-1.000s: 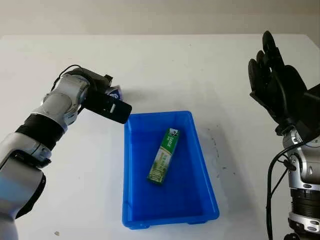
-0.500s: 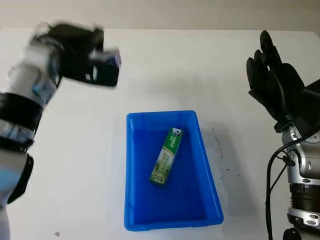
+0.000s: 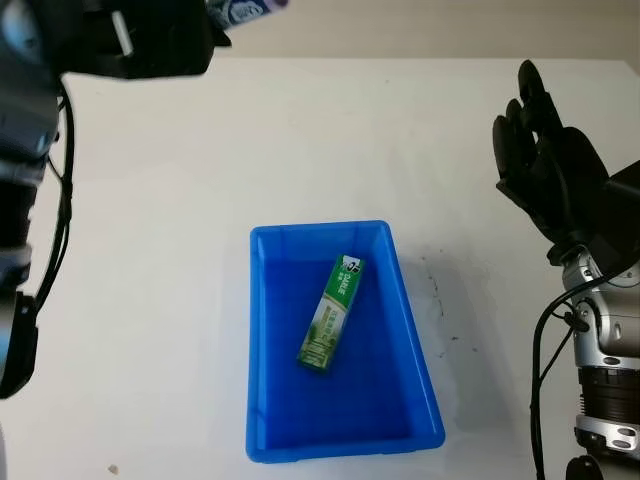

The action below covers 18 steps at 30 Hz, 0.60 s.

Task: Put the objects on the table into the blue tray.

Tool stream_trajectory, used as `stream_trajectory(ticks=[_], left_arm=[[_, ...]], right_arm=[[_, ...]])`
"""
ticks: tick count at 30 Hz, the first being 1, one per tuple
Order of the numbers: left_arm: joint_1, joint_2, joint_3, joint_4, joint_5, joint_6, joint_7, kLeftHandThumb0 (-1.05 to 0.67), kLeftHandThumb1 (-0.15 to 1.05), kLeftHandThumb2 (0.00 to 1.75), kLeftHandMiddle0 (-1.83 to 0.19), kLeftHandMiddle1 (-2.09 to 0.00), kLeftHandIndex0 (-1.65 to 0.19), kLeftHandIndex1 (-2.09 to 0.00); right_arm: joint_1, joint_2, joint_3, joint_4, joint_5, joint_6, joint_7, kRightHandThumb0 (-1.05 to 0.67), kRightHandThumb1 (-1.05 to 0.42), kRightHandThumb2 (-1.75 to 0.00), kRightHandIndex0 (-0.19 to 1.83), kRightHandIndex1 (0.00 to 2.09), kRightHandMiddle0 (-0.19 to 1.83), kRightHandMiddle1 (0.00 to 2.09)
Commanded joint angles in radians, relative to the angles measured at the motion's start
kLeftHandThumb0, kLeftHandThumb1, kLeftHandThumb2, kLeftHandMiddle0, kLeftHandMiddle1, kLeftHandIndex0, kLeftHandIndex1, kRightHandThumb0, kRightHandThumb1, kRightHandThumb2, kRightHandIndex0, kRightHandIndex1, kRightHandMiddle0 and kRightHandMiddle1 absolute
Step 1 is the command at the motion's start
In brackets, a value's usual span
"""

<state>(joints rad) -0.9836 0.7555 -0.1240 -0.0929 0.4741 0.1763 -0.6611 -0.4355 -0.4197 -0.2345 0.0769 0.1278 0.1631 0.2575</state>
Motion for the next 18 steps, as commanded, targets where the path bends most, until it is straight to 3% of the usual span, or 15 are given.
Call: stream_trajectory(ticks=[1,4,9,12,17,18], left_arm=[[0.073,0.025,0.023,-0.144,-0.021,0.059,-0.064,-0.32,1.05,0.35,-0.76,-2.09,-0.41,-2.09],[0.181,0.034,0.025,-0.301,-0.049,0.108,-0.135,-0.34,1.05,0.38,-0.83,-2.09,-0.41,-2.09],[0.281,0.054,0.003,-0.447,-0.094,0.145,-0.226,-0.33,1.05,0.39,-0.98,-2.09,-0.38,-2.09],[0.334,0.047,-0.026,-0.499,-0.102,0.145,-0.249,-0.34,1.05,0.38,-0.9,-2.09,-0.23,-2.07],[0.398,0.041,-0.072,-0.53,-0.115,0.094,-0.269,-0.4,1.05,0.38,-1.34,-2.09,-0.52,-2.09],[0.407,0.037,-0.08,-0.532,-0.117,0.101,-0.273,-0.41,1.05,0.39,-1.36,-2.09,-0.42,-2.09]], right_arm=[[0.002,0.001,0.002,-0.016,0.002,0.004,-0.005,-0.56,-1.05,-0.64,-0.19,0.0,-0.19,0.0],[0.0,0.0,0.007,-0.013,0.001,0.0,-0.003,-0.54,-1.05,-0.66,-0.19,0.0,-0.19,0.0],[-0.002,-0.002,0.012,-0.011,-0.003,-0.012,-0.002,-0.55,-1.05,-0.68,-0.19,0.0,-0.19,0.0],[-0.001,-0.003,0.014,-0.017,-0.003,-0.006,-0.004,-0.54,-1.05,-0.69,-0.19,0.0,-0.19,0.0],[-0.001,-0.002,0.015,-0.028,0.0,0.008,-0.006,-0.54,-1.05,-0.68,-0.19,0.0,-0.19,0.0],[0.0,-0.002,0.015,-0.03,0.0,0.009,-0.007,-0.55,-1.05,-0.68,-0.19,0.0,-0.19,0.0]])
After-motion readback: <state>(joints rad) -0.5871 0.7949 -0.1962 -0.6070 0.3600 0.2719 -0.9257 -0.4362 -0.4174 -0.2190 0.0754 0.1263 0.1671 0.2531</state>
